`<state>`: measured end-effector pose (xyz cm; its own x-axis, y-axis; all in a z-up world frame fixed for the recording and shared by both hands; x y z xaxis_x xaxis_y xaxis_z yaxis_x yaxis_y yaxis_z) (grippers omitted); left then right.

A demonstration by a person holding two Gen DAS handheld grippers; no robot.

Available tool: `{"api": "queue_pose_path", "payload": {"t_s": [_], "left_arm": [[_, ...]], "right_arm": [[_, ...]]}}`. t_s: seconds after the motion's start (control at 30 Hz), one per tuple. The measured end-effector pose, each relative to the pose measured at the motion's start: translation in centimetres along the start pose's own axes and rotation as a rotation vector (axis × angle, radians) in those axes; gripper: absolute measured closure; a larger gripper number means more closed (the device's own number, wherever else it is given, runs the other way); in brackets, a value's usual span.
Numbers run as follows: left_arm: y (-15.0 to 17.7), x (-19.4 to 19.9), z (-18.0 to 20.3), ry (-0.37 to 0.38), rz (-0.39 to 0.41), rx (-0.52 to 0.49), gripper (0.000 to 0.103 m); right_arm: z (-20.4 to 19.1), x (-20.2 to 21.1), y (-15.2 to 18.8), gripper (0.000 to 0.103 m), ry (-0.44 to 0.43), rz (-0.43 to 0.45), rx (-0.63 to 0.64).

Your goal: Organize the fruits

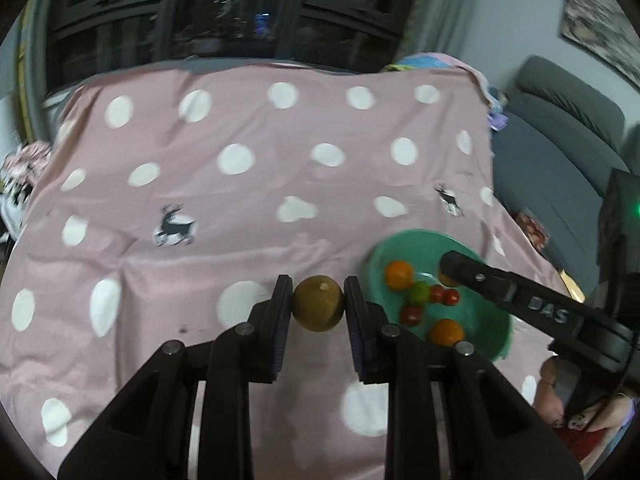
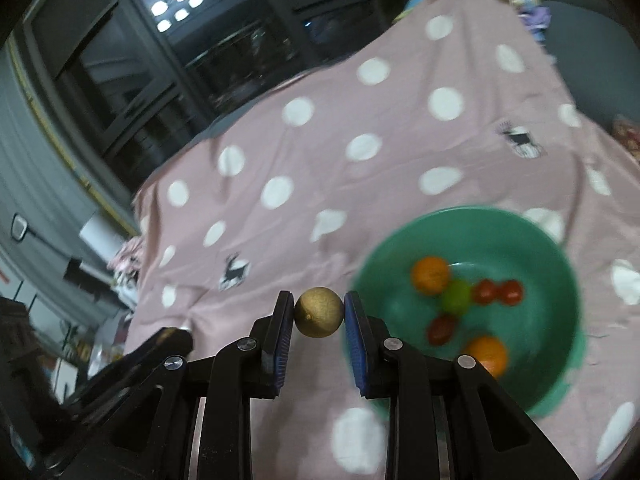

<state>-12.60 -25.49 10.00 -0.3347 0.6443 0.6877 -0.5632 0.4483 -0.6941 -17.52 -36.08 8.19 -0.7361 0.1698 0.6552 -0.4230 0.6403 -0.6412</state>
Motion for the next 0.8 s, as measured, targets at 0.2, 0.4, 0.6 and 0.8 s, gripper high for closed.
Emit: {"api": "queue_pose_path", "payload": {"t_s": [0.2,0.4,0.6,0.8], "left_arm": [[0.5,-2.7,4.2,0.042,-0.044,-0.052,0.077],[1.2,-6.1,7.3,0.067,-0.112,-0.084,0.077],[1.9,-8.3,9.1,0.089,-0.167,-0.094,0.077],[2.4,-9.1,9.6,0.090,-0.192,-0.097,0.077]], "right_arm": [[4.7,0.8,-0.2,0.075,0.049,0.016,-0.081],[8.8,0.6,0.4,0.075,0.097,-0.023,-0.142],[11.1,0.5,1.2,0.075,0.099,-0.055,-0.187],[12.2,0.4,1.5,0.075,0.113,-0.070,-0.214]]}}
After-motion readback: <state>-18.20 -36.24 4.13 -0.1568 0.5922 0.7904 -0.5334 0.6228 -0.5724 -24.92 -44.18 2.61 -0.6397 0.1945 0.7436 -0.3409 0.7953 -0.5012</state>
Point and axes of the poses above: each gripper's, at about its wrist camera, not at the fingertips, and x roughly against the way its jaws point, z to its right, y to its underside, the point moved 9 cm from there along -x, roughly the way its jaws point, and after that the axes turned 5 degrees about -z, right-handed, at the moved point
